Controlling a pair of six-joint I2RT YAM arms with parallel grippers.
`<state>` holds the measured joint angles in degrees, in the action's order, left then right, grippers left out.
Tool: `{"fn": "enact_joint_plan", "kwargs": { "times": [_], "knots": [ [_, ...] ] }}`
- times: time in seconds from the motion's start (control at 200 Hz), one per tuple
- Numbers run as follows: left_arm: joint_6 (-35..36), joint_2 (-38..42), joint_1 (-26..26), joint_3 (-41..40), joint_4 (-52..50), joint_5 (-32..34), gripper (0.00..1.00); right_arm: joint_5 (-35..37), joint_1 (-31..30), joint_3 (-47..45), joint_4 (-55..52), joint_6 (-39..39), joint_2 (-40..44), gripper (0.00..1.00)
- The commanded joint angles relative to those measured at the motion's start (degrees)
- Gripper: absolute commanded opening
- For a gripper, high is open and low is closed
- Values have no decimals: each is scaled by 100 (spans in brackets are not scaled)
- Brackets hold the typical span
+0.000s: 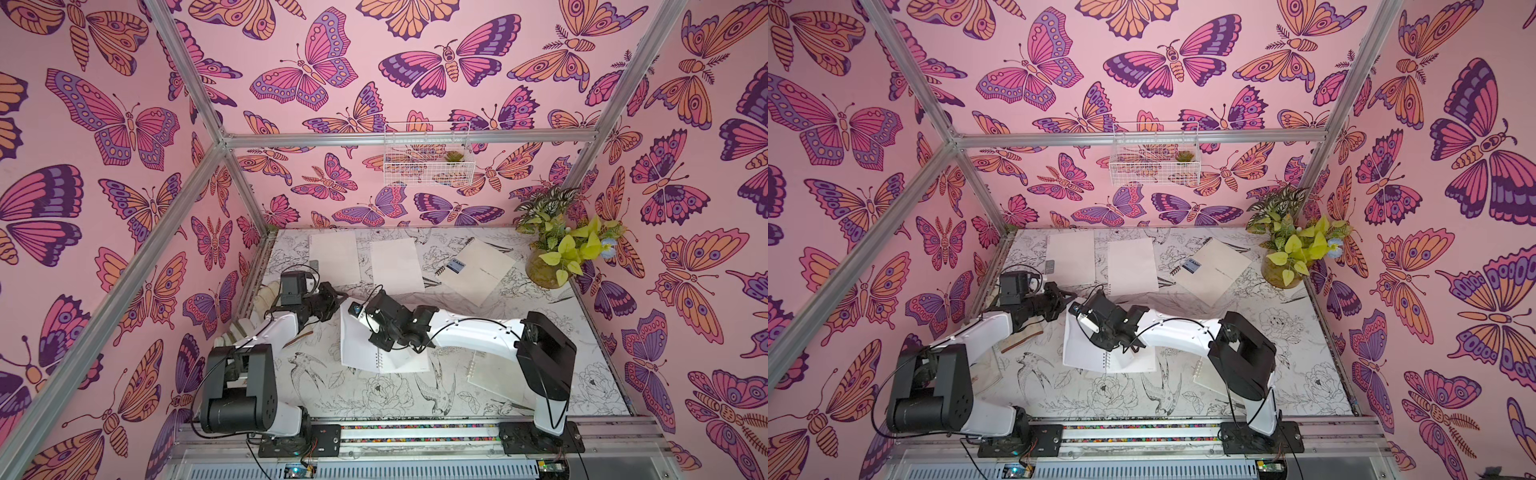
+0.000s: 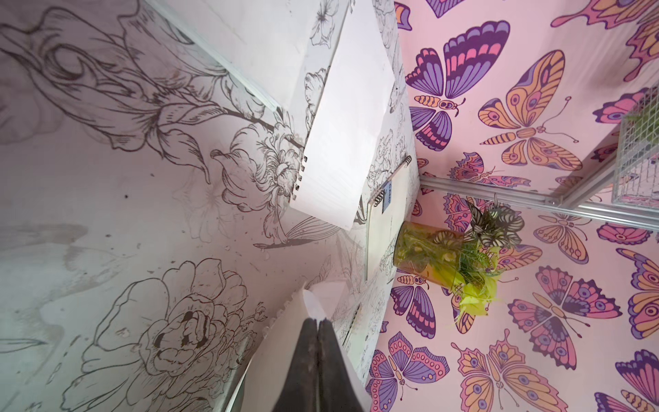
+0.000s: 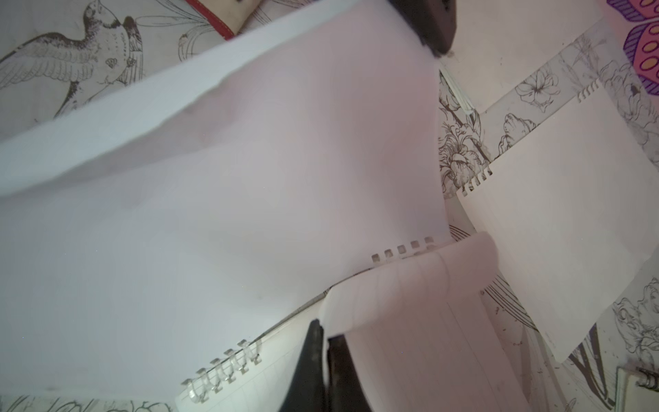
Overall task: Tear off pages from different notebooks
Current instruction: Tear off the paper from the notebook.
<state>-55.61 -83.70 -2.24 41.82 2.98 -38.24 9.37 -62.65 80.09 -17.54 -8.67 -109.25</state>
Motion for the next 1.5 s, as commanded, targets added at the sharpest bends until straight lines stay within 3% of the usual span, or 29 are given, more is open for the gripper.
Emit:
{"fn": "enact_joint_plan", "kwargs": {
  "times": [0.0,0.195,0.646,0.941,1.011,1.081,1.126,1.176,1.267,1.347,1.492],
  "knots": [
    [-334,-16,-70,-198,307,461,0,48,-63,-150,132,-403,98,1],
    [-692,-15,-127,-453,690,767,0,-1050,-85,-740,620,-435,557,0],
    [-951,-139,-156,-641,1020,1066,0,-1016,-518,-956,418,-872,196,0],
    [-1008,-86,-207,-815,1223,1069,0,-1395,-311,-1399,676,-633,278,1],
    [-954,-12,-207,-825,1231,963,0,-1414,-88,-1424,865,-226,263,3],
    [-901,79,-199,-868,1231,873,0,-1924,394,-1296,921,421,137,9],
    [-862,174,-198,-923,1214,873,0,-2428,743,-1250,973,813,53,18],
    [-797,269,-198,-963,1162,886,0,-3029,1075,-1263,1156,1284,-24,35],
    [-696,369,-198,-1000,1065,897,0,-4275,1656,-1451,1923,2226,-181,42],
    [-644,393,-198,-996,1046,848,0,-5193,2067,-1702,2911,3091,-318,61],
    [-600,300,-198,-932,1053,739,0,-5802,2428,-1919,4300,4306,-557,64]
  ]
}}
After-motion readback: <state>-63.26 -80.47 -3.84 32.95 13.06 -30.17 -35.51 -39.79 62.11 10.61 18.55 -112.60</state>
